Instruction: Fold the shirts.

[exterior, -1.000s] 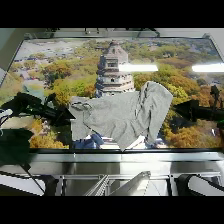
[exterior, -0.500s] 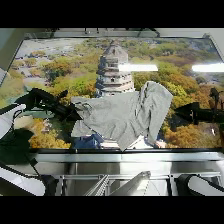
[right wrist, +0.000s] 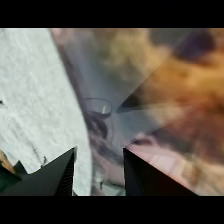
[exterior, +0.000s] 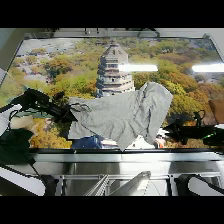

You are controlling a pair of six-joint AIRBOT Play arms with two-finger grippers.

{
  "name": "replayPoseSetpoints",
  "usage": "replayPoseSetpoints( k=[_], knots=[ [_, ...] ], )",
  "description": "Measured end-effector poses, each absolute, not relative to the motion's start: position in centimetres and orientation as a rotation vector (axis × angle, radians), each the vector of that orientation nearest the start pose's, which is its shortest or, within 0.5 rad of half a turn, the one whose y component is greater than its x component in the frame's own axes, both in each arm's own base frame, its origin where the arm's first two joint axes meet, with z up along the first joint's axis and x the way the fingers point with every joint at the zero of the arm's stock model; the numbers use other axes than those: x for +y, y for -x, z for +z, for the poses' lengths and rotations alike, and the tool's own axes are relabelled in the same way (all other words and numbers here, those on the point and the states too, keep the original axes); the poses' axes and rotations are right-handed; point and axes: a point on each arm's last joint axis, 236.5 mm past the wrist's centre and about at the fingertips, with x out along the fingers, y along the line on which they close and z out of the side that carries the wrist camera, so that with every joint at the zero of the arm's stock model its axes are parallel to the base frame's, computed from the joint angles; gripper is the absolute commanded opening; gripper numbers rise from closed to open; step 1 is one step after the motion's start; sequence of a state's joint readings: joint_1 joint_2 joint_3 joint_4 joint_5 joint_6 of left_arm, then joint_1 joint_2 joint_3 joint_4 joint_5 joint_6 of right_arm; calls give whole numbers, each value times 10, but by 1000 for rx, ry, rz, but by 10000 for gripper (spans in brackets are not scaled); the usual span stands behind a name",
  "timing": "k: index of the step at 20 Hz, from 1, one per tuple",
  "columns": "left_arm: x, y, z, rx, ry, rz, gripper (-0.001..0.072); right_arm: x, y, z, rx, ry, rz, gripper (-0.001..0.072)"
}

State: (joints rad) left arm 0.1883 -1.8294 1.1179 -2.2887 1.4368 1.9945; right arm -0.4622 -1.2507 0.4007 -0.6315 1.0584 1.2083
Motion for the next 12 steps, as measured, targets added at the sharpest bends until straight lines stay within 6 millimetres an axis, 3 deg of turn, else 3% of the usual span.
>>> replayPoseSetpoints(
  k=[7, 8, 9, 12],
  knots=[
    [-98, -309, -124, 1807, 707, -635, 15, 134, -263, -126, 1385, -1181, 178, 358],
    [-99, -308, -123, 1808, 705, -644, 15, 140, -263, -125, 1383, -1184, 195, 308],
    [-99, -308, -122, 1807, 701, -654, 16, 143, -264, -126, 1375, -1177, 206, 102],
    [-99, -305, -120, 1807, 693, -683, 16, 144, -276, -124, 1313, -1163, 215, 55]
  ],
)
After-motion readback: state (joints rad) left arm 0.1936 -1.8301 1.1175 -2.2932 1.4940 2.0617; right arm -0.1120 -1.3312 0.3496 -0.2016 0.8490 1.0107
